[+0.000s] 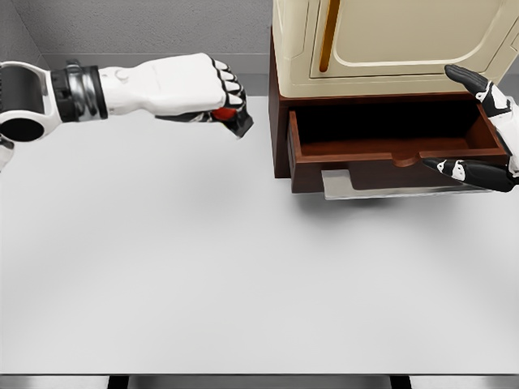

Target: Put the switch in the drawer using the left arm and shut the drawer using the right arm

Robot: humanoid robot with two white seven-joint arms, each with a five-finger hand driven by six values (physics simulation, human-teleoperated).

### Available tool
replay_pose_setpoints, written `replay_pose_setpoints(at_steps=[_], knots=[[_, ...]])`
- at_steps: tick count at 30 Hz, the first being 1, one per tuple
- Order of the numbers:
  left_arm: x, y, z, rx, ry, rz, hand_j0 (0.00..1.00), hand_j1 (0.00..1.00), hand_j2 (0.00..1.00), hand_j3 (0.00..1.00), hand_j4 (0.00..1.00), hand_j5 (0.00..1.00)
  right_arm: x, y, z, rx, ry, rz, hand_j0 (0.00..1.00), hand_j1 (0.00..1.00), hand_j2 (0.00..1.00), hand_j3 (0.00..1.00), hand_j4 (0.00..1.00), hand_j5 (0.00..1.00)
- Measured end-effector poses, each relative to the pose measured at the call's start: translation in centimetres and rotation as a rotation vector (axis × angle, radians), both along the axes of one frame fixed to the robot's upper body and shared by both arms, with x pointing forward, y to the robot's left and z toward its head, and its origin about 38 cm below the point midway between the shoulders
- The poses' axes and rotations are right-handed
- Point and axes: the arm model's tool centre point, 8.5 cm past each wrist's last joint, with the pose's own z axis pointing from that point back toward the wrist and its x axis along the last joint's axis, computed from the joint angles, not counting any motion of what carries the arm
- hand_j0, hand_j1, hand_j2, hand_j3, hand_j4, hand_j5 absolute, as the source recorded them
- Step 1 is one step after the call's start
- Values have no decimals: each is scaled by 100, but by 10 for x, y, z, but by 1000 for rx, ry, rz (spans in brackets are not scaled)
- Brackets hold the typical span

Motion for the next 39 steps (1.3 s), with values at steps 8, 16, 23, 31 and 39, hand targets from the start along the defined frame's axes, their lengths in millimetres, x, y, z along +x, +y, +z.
replay_pose_setpoints(at_steps=[8, 16, 23, 31, 39], knots=[[-2, -25, 11, -26, -22, -53, 49, 49, 49, 49, 49, 49, 0, 0, 0, 1, 2, 0, 100, 100, 100, 100, 100, 100], [-5, -48, 19, -50, -34, -102, 49, 49, 49, 49, 49, 49, 0, -1, 0, -1, 0, -1, 100, 100, 100, 100, 100, 100], [-7, -66, 25, -66, -46, -138, 49, 49, 49, 49, 49, 49, 0, -1, 0, 0, 1, -2, 100, 100, 100, 100, 100, 100], [-7, -89, 29, -82, -49, -172, 49, 49, 49, 49, 49, 49, -1, -1, -1, 1, 2, -2, 100, 100, 100, 100, 100, 100], [0, -111, 30, -90, -36, -182, 49, 49, 49, 49, 49, 49, -1, -1, 0, 1, 1, -2, 100, 100, 100, 100, 100, 100]])
